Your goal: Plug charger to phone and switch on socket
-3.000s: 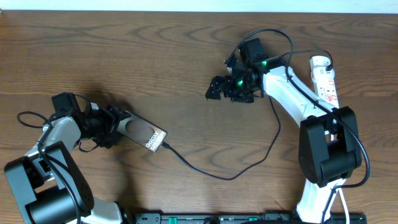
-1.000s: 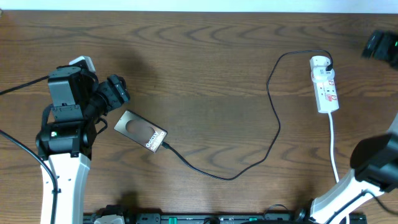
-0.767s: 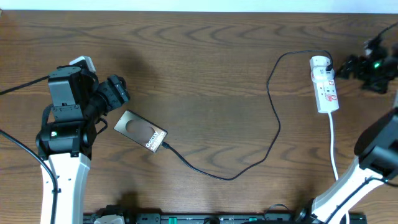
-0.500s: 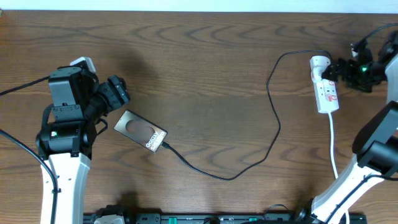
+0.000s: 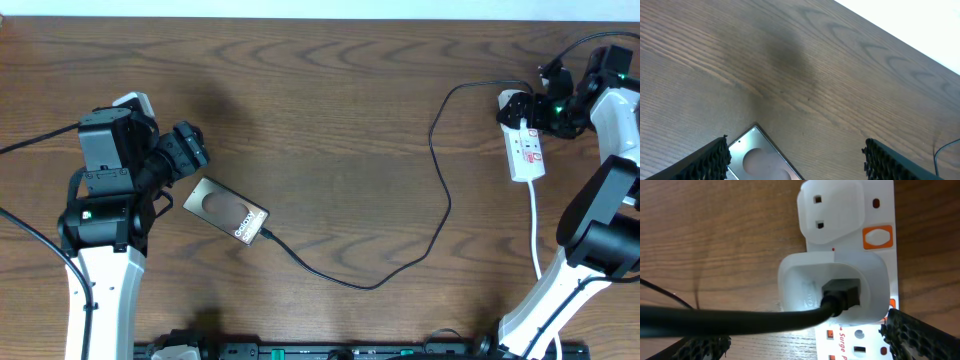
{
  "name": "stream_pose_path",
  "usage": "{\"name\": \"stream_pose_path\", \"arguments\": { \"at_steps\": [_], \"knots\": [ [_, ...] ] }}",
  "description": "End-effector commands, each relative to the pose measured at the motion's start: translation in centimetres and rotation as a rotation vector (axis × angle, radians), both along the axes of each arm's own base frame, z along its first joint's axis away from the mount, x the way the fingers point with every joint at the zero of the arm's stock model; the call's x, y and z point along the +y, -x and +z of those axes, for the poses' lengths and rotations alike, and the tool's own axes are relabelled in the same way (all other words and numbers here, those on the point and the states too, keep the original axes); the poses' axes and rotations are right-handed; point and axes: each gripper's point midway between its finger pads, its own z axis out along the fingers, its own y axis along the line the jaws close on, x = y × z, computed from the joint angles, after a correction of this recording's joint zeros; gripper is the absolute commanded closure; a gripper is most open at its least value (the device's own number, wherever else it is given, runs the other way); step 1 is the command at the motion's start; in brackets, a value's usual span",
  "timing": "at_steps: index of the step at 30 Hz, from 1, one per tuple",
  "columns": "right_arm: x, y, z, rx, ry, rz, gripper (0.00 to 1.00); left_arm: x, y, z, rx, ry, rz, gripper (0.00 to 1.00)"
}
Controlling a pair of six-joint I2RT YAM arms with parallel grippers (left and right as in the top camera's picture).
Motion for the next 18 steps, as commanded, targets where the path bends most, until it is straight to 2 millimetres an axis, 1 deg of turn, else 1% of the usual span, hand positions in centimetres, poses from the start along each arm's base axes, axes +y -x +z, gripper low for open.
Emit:
{"name": "stream_pose_path", "arguments": {
  "at_steps": [1, 4, 15, 18],
  "knots": [
    [-0.51, 0.19, -0.38, 0.012, 0.035, -0.029, 0.01, 0.17, 0.08, -0.26, 0.009, -0.02, -0.003, 0.17],
    [-0.96, 0.26, -0.72, 0.019, 0.058, -0.044, 0.01, 0.17, 0.1, -0.29, 0.01, -0.021, -0.003, 0.17],
    [-0.64, 0.07, -0.74, 0.021, 0.035, -0.071, 0.01, 0.17, 0.11, -0.3, 0.011, -0.021, -0.003, 0.16],
    [-0.61, 0.03, -1.07, 0.031, 0.023, -0.094, 0.01, 0.17, 0.15, -0.34, 0.013, -0.02, -0.003, 0.16]
  ]
}}
